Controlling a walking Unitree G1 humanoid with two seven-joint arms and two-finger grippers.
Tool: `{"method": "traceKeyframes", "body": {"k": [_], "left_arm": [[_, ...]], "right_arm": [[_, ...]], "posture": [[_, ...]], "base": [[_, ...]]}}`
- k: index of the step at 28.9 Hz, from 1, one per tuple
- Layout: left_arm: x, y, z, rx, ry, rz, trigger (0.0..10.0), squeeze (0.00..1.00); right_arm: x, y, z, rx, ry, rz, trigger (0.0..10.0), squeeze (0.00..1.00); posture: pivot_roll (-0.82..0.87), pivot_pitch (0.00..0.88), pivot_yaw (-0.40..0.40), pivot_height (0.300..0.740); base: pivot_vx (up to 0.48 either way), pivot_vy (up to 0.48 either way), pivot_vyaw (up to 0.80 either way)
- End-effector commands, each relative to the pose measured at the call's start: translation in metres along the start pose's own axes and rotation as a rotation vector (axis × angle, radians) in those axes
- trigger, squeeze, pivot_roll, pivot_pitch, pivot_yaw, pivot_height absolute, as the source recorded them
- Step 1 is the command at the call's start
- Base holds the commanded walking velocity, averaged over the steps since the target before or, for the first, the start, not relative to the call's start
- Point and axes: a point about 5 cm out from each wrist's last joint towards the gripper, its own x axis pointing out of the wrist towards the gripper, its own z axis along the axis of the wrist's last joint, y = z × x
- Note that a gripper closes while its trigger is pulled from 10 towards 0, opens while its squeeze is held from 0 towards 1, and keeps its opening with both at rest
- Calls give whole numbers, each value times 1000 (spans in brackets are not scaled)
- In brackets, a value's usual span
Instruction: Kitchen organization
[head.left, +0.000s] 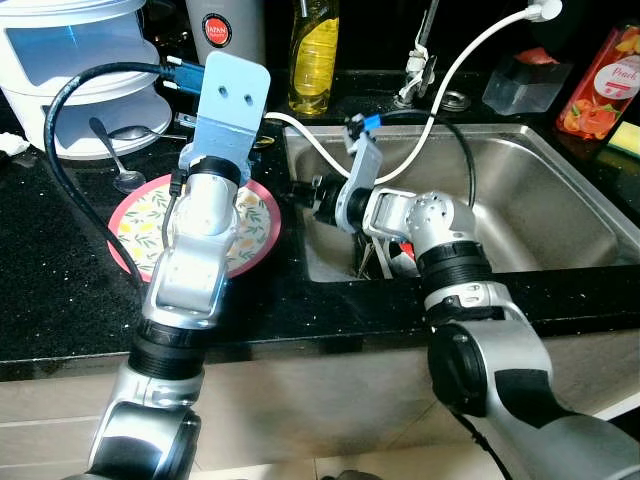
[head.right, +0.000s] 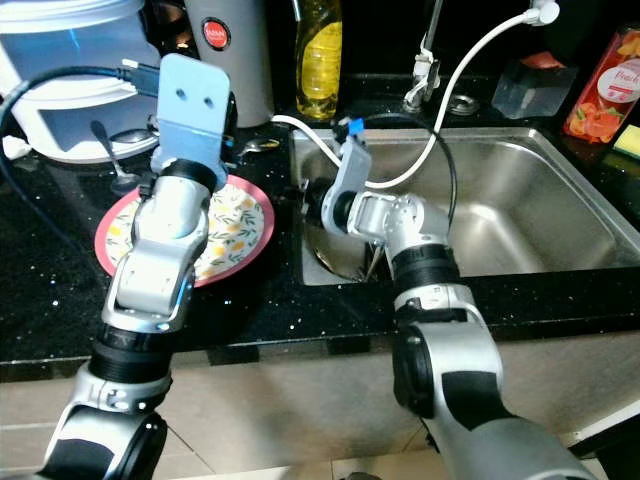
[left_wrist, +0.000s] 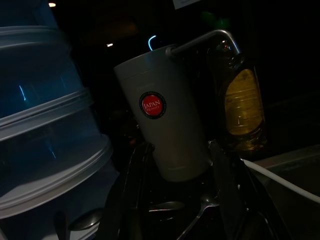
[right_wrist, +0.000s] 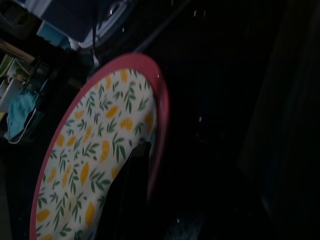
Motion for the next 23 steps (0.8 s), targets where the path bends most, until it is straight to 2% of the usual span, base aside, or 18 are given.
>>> {"method": "traceKeyframes", "body": {"k": [1,9,16,21,22,23], "left_arm": [[0,-4,-1,-15,10,-17,10000,0],[0,-4,-1,-16,10,-24,10000,0],[1,-3,1,-16,3,-16,10000,0],[1,-3,1,-14,4,-14,10000,0],[0,-2,0,-14,6,-11,10000,0],[0,-1,0,-13,7,-9,10000,0]], "right_arm": [[0,1,-3,-9,10,-9,10000,0],[3,11,-10,25,30,47,10000,0],[8,21,-15,8,52,88,10000,0],[10,23,-21,1,69,92,9765,0],[14,21,-31,-6,100,83,4941,0],[16,20,-38,-10,122,76,4627,0]], "posture": [[66,0,-17,740],[66,0,-11,740],[78,0,-22,740],[80,0,-22,740],[82,0,-26,740],[82,0,-26,740]], "base": [[0,0,0],[0,0,0],[0,0,0],[0,0,0],[0,0,0],[0,0,0]]}}
